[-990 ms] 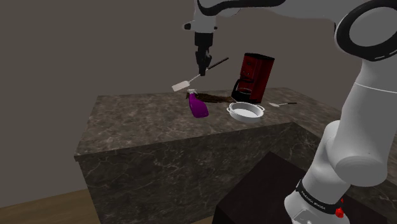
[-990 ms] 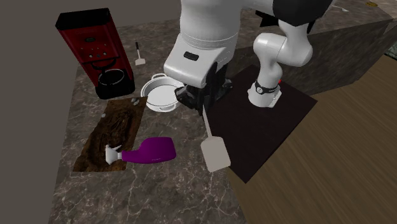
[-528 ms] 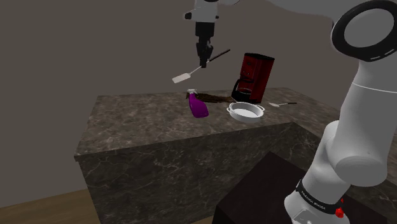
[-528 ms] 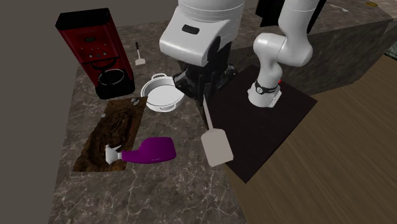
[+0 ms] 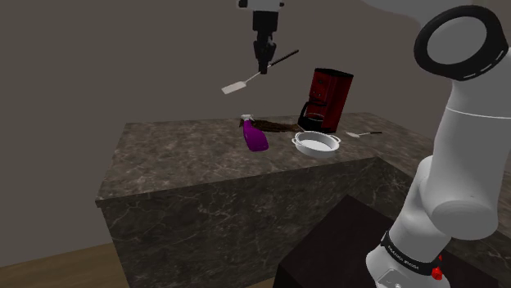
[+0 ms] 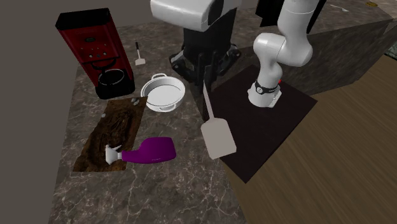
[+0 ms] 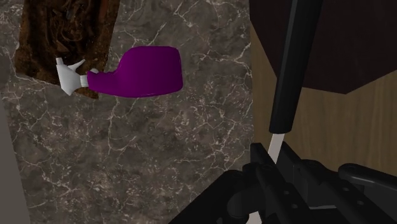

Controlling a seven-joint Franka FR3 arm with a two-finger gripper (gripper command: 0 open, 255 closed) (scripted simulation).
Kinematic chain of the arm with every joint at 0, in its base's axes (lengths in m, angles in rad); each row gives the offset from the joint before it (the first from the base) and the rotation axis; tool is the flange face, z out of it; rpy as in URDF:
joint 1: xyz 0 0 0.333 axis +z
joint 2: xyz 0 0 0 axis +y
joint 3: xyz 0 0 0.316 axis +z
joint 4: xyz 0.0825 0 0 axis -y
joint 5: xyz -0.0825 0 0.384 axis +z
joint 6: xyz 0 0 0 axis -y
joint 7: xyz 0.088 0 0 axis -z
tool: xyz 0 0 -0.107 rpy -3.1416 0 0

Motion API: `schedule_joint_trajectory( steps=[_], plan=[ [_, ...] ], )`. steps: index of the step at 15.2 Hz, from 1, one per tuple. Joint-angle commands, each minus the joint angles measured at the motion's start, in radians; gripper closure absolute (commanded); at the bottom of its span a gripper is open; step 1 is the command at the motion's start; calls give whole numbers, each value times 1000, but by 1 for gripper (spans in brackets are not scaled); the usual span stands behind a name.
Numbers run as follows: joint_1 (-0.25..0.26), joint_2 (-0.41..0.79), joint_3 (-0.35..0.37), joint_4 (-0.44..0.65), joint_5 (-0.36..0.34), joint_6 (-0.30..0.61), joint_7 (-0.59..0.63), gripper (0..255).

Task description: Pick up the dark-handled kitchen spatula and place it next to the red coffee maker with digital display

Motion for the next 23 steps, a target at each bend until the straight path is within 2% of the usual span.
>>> schedule_joint_trajectory(
  steps=[1, 8, 9, 15, 23],
  plan=[
    [-1, 15, 0, 50, 2, -35, -2, 255],
    [-11, 110, -4, 292, 12, -182, -15, 255],
    [-12, 111, -4, 294, 13, -183, -15, 255],
    [-77, -52, -49, 63, -7, -108, -133, 255],
    [-165, -171, -130, -89, -32, -62, -307, 255]
  ],
)
